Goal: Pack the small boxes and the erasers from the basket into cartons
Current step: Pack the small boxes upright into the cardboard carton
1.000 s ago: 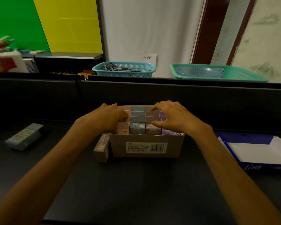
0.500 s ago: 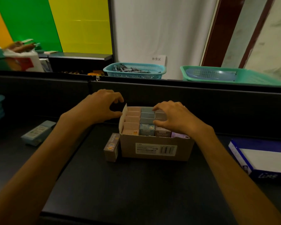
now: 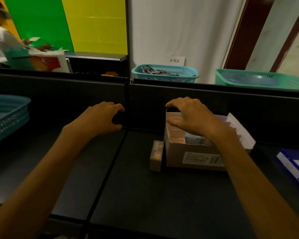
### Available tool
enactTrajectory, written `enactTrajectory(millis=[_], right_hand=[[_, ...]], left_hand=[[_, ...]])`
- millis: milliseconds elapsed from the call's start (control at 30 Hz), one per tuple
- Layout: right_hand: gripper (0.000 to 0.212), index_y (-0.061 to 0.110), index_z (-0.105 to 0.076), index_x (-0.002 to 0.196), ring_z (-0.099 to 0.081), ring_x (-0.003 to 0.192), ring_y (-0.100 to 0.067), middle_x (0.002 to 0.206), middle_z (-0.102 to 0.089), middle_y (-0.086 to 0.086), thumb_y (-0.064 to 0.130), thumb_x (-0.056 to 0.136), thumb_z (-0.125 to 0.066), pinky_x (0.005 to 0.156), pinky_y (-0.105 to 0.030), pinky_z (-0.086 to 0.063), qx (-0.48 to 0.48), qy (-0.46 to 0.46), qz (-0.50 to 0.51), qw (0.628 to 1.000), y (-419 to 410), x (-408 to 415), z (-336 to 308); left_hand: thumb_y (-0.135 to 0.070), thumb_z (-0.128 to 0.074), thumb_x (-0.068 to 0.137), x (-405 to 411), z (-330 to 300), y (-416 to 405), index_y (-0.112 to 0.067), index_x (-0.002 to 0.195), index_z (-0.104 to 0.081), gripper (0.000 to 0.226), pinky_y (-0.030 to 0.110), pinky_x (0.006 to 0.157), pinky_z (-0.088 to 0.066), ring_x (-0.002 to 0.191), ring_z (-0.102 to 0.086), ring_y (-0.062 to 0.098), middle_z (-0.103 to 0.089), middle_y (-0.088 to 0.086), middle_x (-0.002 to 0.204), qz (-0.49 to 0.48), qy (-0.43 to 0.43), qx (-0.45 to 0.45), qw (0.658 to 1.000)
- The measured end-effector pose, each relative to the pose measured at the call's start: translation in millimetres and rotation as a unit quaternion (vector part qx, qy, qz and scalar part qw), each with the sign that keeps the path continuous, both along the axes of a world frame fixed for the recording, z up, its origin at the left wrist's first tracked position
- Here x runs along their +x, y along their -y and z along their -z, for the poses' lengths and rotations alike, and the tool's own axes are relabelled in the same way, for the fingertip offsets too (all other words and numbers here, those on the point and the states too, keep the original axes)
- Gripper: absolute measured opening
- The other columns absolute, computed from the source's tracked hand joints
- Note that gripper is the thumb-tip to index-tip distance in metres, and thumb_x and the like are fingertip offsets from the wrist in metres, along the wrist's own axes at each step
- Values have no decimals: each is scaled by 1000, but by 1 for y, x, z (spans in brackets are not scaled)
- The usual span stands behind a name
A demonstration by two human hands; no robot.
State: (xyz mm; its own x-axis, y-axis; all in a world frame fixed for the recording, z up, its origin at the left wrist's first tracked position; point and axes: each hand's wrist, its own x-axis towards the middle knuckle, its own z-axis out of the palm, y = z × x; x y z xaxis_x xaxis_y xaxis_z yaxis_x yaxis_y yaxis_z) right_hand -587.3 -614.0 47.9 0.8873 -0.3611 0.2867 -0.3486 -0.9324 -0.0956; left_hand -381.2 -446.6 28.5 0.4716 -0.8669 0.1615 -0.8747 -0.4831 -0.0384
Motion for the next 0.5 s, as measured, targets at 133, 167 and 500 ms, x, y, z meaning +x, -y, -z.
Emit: enactTrajectory(millis=[133, 167, 500], right_hand=[[51, 27, -44, 135, -42, 126, -15, 136, -49, 2, 43, 89, -59, 102, -34, -34, -18, 34, 21, 999, -39, 26, -6], [51, 27, -44, 135, -42, 125, -15, 135, -50, 3, 43, 89, -58, 102, -33, -33, -24, 38, 25, 999, -49, 32, -4], [50, 18, -46, 134, -48, 118, -20, 131, -51, -4, 45, 92, -53, 94, -33, -42, -67, -73, 148, 984, -118, 62, 43]], left_hand=[[-40, -64, 84, 36, 8, -29, -30, 137, -35, 62, 36, 90, -45, 118, -47, 19, -46, 0, 132, -8, -3, 20, 1000], [-41, -63, 84, 45, 12, -36, -30, 137, -34, 62, 38, 92, -45, 119, -47, 20, -45, 0, 133, -9, -4, 24, 1000], [-51, -65, 78, 97, 56, -87, -24, 143, -27, 79, 46, 99, -39, 129, -35, 30, -33, 8, 143, -61, -69, 23, 996]])
